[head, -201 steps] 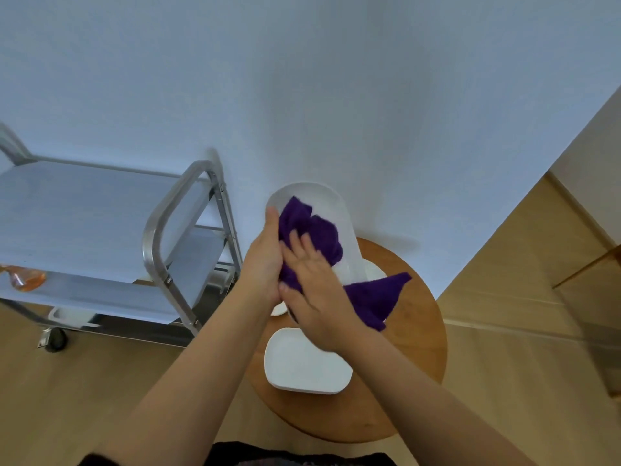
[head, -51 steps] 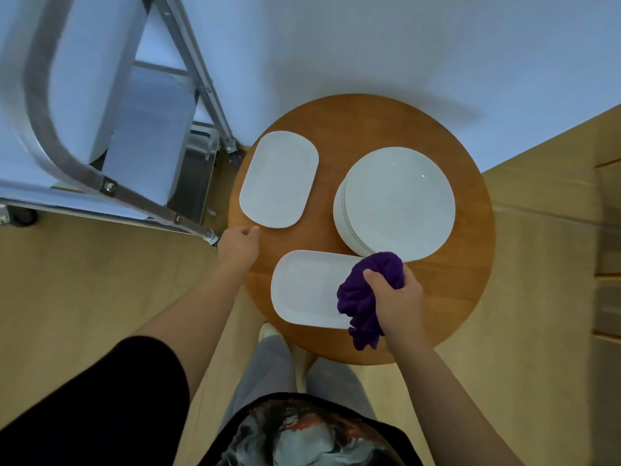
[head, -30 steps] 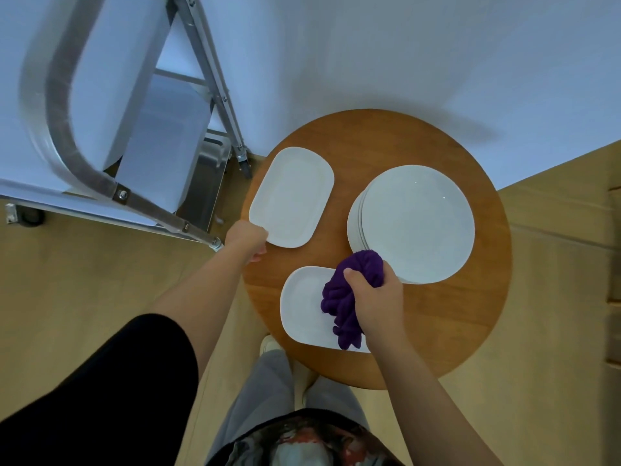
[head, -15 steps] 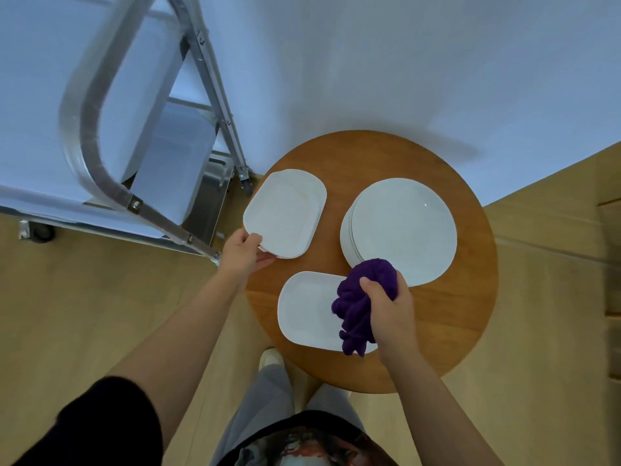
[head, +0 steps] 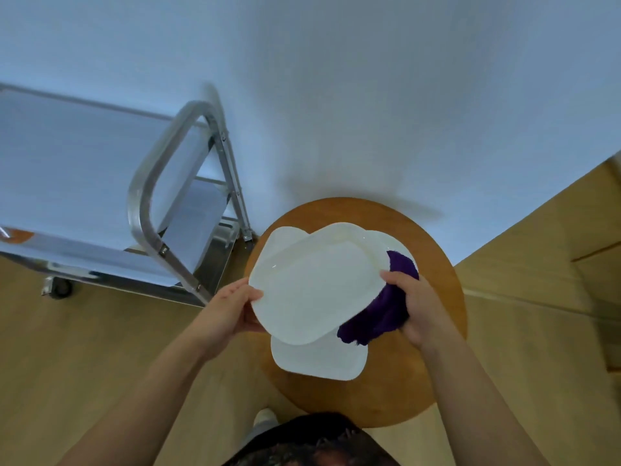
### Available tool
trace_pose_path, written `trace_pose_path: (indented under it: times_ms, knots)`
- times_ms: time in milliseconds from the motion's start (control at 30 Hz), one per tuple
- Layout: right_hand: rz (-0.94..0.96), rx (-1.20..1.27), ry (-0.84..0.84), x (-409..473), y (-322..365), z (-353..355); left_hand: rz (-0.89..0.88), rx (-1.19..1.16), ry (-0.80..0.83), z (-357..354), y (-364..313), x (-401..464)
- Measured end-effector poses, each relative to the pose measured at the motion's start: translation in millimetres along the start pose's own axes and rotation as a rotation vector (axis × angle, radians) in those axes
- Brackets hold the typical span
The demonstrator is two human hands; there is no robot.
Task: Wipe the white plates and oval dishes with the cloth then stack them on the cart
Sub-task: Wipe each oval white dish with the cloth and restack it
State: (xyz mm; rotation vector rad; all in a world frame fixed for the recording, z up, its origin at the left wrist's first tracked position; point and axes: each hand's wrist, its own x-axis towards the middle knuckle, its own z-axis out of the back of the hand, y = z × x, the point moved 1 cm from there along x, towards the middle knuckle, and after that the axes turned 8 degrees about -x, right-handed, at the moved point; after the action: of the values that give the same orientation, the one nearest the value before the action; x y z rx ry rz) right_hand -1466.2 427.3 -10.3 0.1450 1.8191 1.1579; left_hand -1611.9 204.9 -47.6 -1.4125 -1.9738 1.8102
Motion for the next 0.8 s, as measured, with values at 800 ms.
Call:
trace_pose_path:
  times_ms: [800]
  knots:
    - [0.507,-1.285,-0.290,-32.5,-4.4,-7.5,-0.052,-0.338,-0.211,-118.7,-9.0,-38.7]
